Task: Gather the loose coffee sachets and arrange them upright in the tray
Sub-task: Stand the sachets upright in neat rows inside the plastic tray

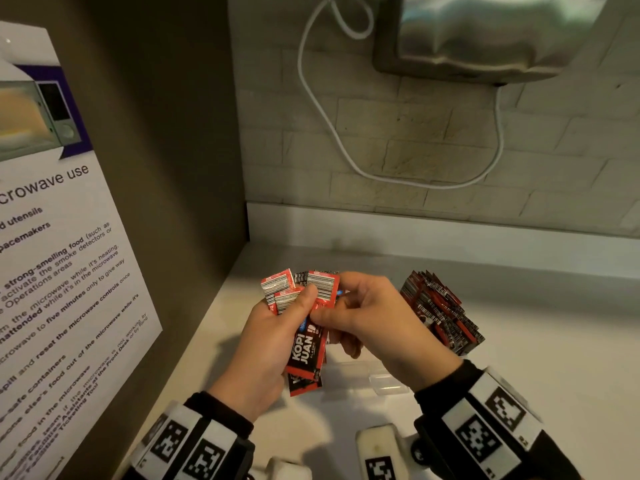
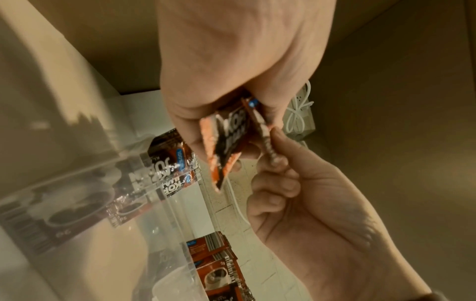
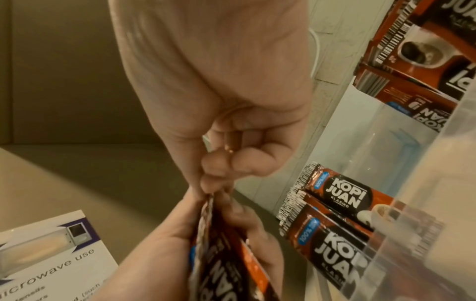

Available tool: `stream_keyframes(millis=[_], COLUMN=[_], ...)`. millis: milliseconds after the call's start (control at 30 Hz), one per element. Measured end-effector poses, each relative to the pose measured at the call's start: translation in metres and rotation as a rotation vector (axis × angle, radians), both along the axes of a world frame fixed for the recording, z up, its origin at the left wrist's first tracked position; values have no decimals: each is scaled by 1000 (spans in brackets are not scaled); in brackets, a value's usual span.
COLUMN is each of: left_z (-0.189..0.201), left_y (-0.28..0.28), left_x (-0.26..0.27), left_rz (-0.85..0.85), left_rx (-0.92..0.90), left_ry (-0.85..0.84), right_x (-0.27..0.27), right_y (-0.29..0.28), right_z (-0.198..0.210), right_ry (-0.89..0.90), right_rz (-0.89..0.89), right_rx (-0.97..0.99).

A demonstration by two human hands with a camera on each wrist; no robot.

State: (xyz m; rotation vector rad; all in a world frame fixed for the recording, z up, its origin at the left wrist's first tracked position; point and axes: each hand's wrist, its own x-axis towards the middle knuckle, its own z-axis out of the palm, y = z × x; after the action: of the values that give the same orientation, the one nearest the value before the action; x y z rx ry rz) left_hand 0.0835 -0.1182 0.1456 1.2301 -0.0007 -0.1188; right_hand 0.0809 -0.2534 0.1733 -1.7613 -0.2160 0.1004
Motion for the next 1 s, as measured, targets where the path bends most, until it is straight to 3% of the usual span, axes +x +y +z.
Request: stream_keyframes(millis=[200, 300, 400, 500, 667, 833, 1000], left_z=[-3, 1, 1, -1, -9, -13, -21], left_y=[7, 12, 17, 17, 9, 11, 22], left_x=[7, 10, 15, 18, 19, 17, 24], left_rz=[30, 5, 54, 120, 137, 175, 305], left_rx=[-28, -112, -215, -197, -78, -31, -19], left_ry=[-35, 10, -11, -71, -85, -17, 165], right_x=[-2, -7, -10, -11, 3, 12, 30], right_y=[-9, -13, -15, -13, -4, -2, -17], right_z=[4, 6, 5, 2, -7, -15, -22], right_ry=[-87, -156, -114, -81, -38, 176, 262], right_rz=[-44, 28, 70, 75, -87, -114, -477], right_rx=[297, 218, 68, 1, -91, -52, 125])
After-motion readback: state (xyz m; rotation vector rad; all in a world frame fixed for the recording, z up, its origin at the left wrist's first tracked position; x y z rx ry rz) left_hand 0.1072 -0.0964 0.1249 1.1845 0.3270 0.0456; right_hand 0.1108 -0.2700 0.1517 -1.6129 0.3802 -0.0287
